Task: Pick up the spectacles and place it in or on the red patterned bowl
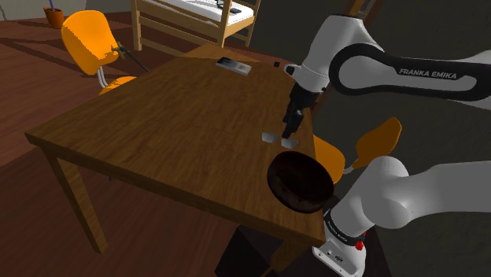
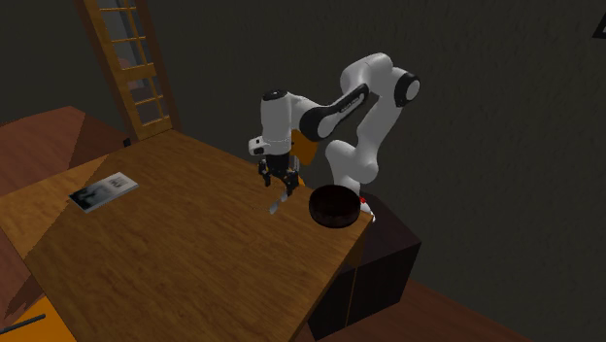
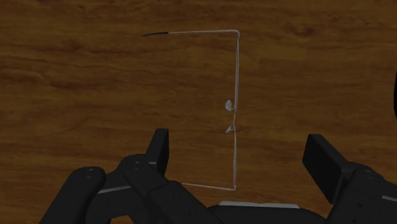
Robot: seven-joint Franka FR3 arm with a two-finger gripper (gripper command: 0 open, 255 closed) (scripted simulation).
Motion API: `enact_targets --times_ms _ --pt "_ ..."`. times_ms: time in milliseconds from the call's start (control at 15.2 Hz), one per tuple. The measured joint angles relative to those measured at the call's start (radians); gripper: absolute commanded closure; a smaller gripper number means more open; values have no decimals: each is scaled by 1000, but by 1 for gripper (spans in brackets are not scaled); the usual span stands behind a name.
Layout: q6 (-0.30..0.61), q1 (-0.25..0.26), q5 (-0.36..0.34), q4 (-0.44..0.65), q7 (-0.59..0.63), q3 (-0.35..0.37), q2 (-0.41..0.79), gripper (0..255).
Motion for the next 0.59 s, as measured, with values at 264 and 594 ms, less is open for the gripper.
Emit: enact_targets --times_ms 264,594 --pt "94 17 -4 -64 -38 -1 19 0" --pt "161 17 -6 -110 -44 -4 40 0"
